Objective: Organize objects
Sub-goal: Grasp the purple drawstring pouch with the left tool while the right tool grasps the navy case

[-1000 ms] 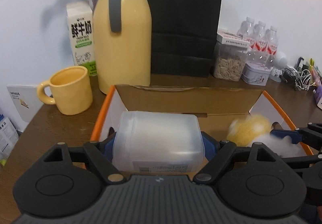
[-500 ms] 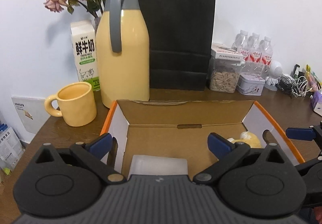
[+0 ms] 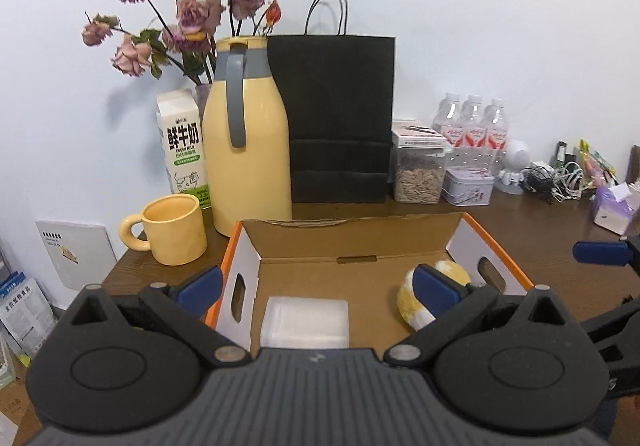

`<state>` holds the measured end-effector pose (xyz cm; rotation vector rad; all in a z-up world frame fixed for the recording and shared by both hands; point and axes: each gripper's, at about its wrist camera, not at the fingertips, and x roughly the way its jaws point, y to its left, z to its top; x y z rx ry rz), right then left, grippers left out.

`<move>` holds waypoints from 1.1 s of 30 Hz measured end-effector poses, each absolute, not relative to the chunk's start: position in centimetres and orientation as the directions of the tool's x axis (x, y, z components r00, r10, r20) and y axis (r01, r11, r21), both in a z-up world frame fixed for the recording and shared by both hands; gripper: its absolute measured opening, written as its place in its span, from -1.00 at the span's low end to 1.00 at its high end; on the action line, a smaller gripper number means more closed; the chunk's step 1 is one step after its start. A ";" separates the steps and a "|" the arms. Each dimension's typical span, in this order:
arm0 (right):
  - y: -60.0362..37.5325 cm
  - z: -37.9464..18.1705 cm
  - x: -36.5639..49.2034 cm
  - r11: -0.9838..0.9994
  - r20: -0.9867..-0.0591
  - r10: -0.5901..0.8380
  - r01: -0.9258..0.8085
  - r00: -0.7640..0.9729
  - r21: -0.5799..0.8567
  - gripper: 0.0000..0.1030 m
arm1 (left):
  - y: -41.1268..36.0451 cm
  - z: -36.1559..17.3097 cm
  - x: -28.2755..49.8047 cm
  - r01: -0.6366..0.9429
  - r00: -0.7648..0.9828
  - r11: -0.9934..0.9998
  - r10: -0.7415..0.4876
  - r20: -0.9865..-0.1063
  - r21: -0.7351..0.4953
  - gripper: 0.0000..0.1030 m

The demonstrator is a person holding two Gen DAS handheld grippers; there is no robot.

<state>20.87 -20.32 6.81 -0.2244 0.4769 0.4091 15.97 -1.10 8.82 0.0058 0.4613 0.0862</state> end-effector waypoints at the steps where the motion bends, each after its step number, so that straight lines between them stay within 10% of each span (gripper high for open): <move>1: -20.6 7.0 20.0 0.894 -0.479 0.331 -0.432 0.813 -0.115 1.00 | -1.2 8.8 15.3 -0.081 0.892 0.996 0.086 -0.444 0.029 1.00; 33: -28.7 -0.9 6.0 0.875 -0.579 0.334 -0.473 0.744 -0.104 1.00 | -4.3 -1.8 2.1 0.057 0.742 0.998 -0.017 -0.670 0.037 1.00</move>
